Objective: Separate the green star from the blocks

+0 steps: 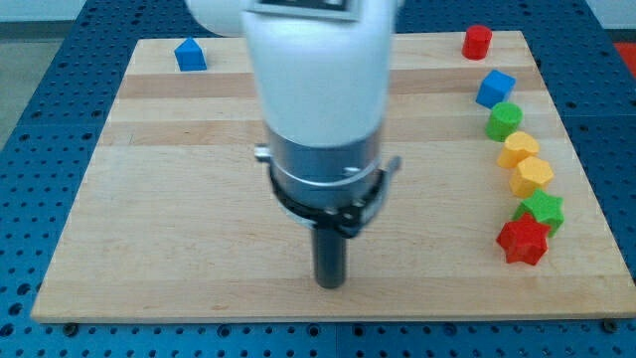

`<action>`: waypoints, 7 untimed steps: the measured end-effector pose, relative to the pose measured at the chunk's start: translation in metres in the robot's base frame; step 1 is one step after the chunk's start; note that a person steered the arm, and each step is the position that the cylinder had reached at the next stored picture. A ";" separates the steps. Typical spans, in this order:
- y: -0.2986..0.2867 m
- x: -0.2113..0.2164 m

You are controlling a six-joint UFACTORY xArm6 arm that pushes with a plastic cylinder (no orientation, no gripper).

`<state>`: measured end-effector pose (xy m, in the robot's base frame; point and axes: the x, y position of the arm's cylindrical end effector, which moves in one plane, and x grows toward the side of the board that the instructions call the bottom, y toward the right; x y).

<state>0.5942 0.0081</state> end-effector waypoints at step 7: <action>0.276 -0.035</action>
<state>0.5595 0.2841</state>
